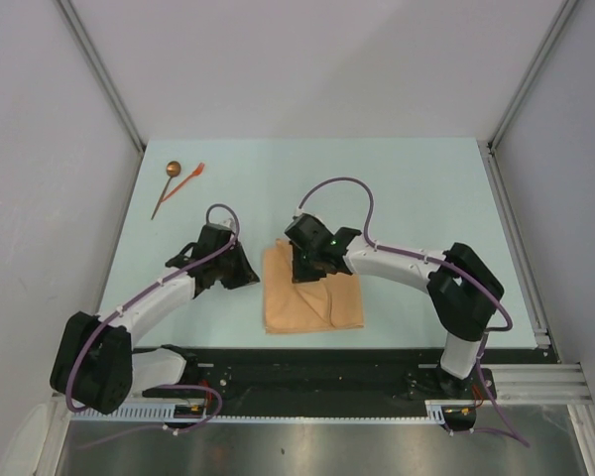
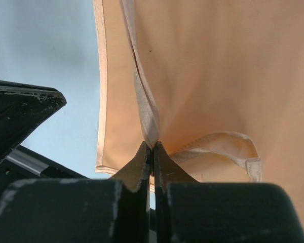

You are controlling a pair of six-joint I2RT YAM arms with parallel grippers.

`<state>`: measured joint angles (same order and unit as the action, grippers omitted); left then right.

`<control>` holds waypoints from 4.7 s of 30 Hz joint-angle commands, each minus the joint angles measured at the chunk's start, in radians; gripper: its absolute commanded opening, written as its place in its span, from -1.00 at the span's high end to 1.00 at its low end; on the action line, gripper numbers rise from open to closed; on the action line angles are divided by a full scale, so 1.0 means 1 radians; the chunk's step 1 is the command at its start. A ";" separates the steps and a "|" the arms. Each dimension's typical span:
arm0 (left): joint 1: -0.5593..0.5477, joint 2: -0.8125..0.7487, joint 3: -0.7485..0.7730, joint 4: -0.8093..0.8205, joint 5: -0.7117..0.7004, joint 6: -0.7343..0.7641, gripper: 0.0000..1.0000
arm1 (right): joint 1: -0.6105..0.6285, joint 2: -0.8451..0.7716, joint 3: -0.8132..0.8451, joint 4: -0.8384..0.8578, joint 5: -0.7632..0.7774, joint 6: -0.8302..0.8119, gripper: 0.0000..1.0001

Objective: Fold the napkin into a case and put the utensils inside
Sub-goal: Fold the rectangle-folded napkin at the center of the board, then pick up the top corner of the square folded napkin from the center of the board.

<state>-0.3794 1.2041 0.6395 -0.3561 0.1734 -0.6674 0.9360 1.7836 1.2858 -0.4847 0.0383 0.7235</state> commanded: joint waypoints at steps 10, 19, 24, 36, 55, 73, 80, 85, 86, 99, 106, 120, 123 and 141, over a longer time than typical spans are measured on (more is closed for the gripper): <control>0.005 0.015 -0.083 0.085 -0.058 -0.041 0.73 | 0.018 0.077 0.081 0.046 -0.069 0.030 1.00; -0.006 0.081 -0.100 0.146 -0.038 -0.063 0.76 | 0.035 0.091 0.095 0.043 -0.077 0.036 1.00; -0.018 0.081 -0.100 0.144 -0.040 -0.066 0.76 | 0.037 0.114 0.095 0.057 -0.097 0.042 1.00; -0.019 0.043 -0.100 0.118 -0.048 -0.067 0.76 | 0.029 0.149 0.113 0.057 -0.097 0.036 1.00; -0.036 0.029 0.066 0.133 0.176 0.029 0.53 | -0.282 -0.365 -0.394 0.334 -0.541 -0.205 -0.82; -0.058 0.414 0.223 0.140 0.049 -0.015 0.76 | -0.351 -0.099 -0.474 0.564 -0.676 -0.317 -0.26; -0.056 0.445 0.227 0.137 0.043 -0.011 0.77 | -0.342 -0.036 -0.459 0.584 -0.693 -0.334 -0.04; -0.056 0.443 0.216 0.141 0.041 -0.017 0.77 | -0.335 -0.003 -0.453 0.640 -0.742 -0.311 0.14; -0.056 0.440 0.216 0.140 0.038 -0.017 0.78 | -0.333 0.006 -0.451 0.647 -0.750 -0.302 0.17; -0.027 0.283 0.294 0.017 -0.008 0.031 0.74 | -0.175 0.029 -0.405 0.736 -0.863 -0.172 0.78; -0.013 0.163 0.341 -0.086 -0.044 0.103 0.28 | -0.083 -0.105 -0.497 0.862 -0.901 -0.027 0.34; -0.015 0.363 0.382 -0.083 -0.080 0.180 0.22 | -0.433 -0.352 -0.520 0.376 -0.612 -0.233 -0.07; -0.013 0.414 0.410 -0.083 -0.084 0.183 0.34 | -0.450 -0.375 -0.519 0.359 -0.614 -0.255 -0.07; -0.013 0.451 0.443 -0.058 -0.101 0.150 0.84 | -0.476 -0.368 -0.580 0.423 -0.669 -0.253 -0.03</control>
<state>-0.3962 1.6760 1.0309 -0.4358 0.0917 -0.5156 0.4633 1.4292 0.7124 -0.1047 -0.6102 0.4736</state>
